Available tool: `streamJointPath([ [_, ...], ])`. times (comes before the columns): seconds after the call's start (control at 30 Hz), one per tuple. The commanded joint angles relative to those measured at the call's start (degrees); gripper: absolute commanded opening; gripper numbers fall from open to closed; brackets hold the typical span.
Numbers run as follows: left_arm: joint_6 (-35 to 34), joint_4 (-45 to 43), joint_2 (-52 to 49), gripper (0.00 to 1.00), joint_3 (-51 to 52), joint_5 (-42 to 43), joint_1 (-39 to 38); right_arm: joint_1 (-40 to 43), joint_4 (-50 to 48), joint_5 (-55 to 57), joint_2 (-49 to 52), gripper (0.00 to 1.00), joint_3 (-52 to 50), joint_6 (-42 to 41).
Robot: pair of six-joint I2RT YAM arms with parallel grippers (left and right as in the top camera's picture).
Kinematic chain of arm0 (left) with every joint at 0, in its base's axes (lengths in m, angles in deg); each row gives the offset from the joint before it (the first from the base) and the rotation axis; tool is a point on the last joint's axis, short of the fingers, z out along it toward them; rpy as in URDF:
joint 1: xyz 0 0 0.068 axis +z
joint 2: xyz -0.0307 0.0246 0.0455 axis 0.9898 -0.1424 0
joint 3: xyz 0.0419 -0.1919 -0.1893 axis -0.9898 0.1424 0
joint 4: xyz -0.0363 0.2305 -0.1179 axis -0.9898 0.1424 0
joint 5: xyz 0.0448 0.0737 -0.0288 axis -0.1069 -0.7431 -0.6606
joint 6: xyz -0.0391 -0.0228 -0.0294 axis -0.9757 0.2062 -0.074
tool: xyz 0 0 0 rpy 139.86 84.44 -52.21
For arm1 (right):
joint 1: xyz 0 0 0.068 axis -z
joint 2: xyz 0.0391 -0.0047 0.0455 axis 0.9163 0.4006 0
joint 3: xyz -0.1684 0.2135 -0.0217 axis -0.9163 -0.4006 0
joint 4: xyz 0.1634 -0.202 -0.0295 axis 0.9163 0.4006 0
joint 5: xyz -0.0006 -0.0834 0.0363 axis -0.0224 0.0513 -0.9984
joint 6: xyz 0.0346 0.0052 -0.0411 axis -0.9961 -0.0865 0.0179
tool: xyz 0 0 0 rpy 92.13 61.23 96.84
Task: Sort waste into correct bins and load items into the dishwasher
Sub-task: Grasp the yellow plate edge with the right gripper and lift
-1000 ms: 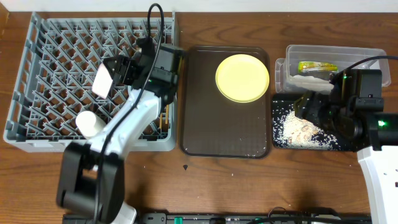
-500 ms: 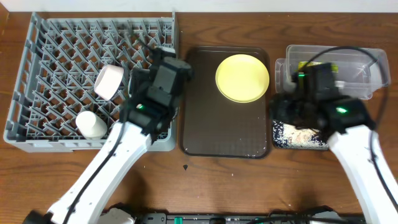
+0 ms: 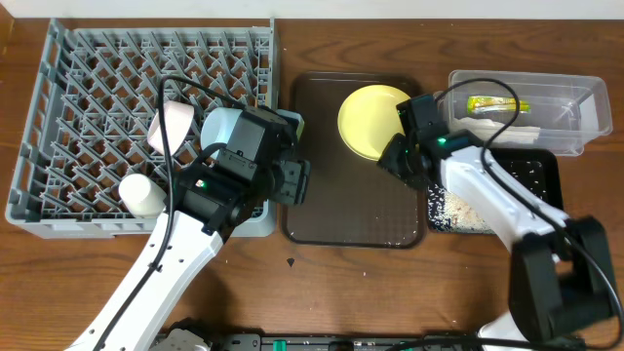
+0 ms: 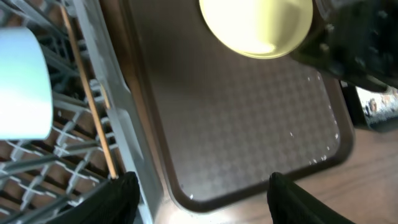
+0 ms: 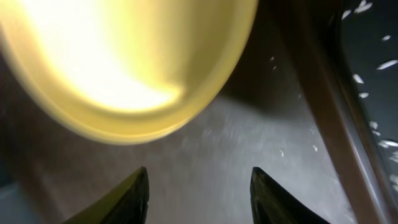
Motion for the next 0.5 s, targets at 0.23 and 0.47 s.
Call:
streamJointPath([
  [0.23, -0.92, 1.03, 0.00, 0.66, 0.11, 2.86, 0.11, -0.68, -8.41, 4.17, 9.25, 0.34, -0.11, -13.22],
  [0.47, -0.92, 1.03, 0.00, 0.66, 0.11, 2.86, 0.11, -2.89, -6.58, 4.17, 10.56, 0.10, -0.11, -11.32],
])
